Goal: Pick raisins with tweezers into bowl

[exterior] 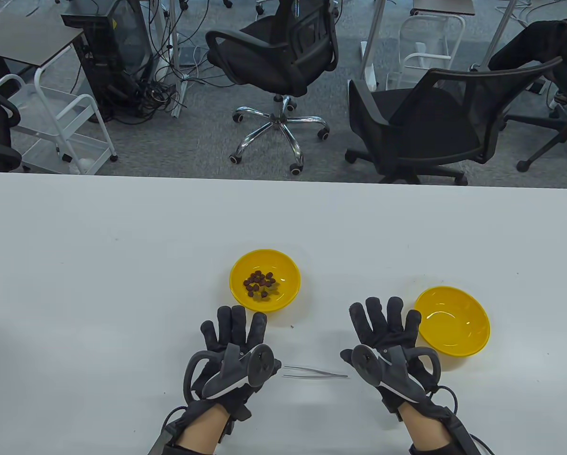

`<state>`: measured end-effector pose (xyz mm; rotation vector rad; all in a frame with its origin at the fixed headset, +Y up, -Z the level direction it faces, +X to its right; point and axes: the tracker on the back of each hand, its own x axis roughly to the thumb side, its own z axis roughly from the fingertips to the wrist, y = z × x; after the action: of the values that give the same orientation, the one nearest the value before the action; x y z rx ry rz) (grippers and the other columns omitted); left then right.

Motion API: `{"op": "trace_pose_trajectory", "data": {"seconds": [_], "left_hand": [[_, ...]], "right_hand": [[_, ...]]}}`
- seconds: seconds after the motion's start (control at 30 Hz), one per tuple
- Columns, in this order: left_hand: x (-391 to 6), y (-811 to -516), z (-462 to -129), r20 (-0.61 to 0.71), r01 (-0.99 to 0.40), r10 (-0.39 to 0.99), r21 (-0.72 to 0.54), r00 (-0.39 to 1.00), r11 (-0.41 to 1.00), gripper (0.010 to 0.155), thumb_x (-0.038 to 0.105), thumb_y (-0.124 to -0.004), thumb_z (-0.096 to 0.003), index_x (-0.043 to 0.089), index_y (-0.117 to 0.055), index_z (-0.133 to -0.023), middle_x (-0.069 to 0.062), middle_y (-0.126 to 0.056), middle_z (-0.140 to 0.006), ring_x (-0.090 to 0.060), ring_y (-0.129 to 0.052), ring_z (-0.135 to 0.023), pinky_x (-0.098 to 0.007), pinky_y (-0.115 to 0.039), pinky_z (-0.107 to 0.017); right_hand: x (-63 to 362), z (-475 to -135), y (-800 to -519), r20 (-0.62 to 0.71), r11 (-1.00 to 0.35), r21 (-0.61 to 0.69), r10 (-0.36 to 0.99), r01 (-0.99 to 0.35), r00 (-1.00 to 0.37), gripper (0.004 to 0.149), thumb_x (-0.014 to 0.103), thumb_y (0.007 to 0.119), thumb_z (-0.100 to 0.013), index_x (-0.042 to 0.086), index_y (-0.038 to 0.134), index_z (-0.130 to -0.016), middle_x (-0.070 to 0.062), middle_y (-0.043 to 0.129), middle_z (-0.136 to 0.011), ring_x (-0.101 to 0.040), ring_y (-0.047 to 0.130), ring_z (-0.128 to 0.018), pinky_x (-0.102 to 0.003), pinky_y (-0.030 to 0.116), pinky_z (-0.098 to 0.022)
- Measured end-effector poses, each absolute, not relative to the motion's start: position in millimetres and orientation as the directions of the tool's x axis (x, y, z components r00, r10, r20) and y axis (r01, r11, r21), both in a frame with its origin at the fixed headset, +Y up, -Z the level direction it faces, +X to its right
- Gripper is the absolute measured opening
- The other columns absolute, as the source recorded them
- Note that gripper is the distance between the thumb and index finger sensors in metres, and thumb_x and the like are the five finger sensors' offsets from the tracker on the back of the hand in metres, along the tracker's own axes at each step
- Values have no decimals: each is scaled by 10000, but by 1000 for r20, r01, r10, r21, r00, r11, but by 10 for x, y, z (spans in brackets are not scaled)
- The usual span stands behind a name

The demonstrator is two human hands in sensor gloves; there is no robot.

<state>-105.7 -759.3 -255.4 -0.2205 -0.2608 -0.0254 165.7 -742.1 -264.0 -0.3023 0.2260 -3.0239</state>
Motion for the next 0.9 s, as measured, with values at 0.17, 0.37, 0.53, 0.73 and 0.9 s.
{"op": "trace_pose_trajectory", "data": {"seconds": [0.17, 0.37, 0.53, 0.73, 0.9], "left_hand": [[-1047, -7597, -2548, 262, 60, -2, -213, 965, 975, 913, 665, -452, -548, 128, 43, -1094, -376, -28, -1157, -652, -82, -1057, -832, -122, -635], [-1042, -7599, -2551, 261, 55, 3, -215, 965, 975, 914, 666, -451, -548, 127, 45, -1094, -374, 15, -1157, -652, -82, -1057, -832, -122, -635], [-1040, -7599, -2552, 260, 59, -1, -216, 966, 975, 912, 664, -453, -549, 126, 42, -1095, -375, -28, -1157, -652, -82, -1057, -831, -122, -636], [-1033, -7600, -2554, 260, 60, 0, -222, 966, 973, 912, 664, -453, -549, 126, 42, -1095, -374, -27, -1157, -651, -83, -1057, -831, -122, -636], [-1026, -7599, -2554, 259, 62, -1, -224, 966, 973, 913, 665, -454, -547, 128, 42, -1094, -372, -28, -1158, -649, -82, -1058, -831, -122, -637]], "right_hand": [[1631, -2634, -7444, 195, -984, -144, -129, 102, -972, 907, 629, 655, -402, 233, 256, -1114, -158, 330, -1179, -587, 316, -1091, -777, 274, -687], [1519, -2616, -7487, 237, -984, -127, -150, 122, -960, 903, 632, 649, -404, 228, 271, -1117, -160, 335, -1178, -585, 318, -1091, -778, 278, -684], [1357, -2574, -7543, 297, -985, -89, -166, 146, -940, 896, 639, 642, -403, 223, 301, -1121, -150, 356, -1179, -582, 322, -1092, -779, 277, -682], [1189, -2534, -7638, 371, -981, -30, -190, 192, -909, 869, 640, 647, -399, 228, 390, -1119, -134, 414, -1175, -572, 344, -1094, -780, 276, -680], [1059, -2505, -7715, 427, -964, -3, -241, 266, -871, 824, 630, 649, -407, 259, 444, -1113, -115, 436, -1174, -556, 355, -1098, -774, 282, -680]]}}
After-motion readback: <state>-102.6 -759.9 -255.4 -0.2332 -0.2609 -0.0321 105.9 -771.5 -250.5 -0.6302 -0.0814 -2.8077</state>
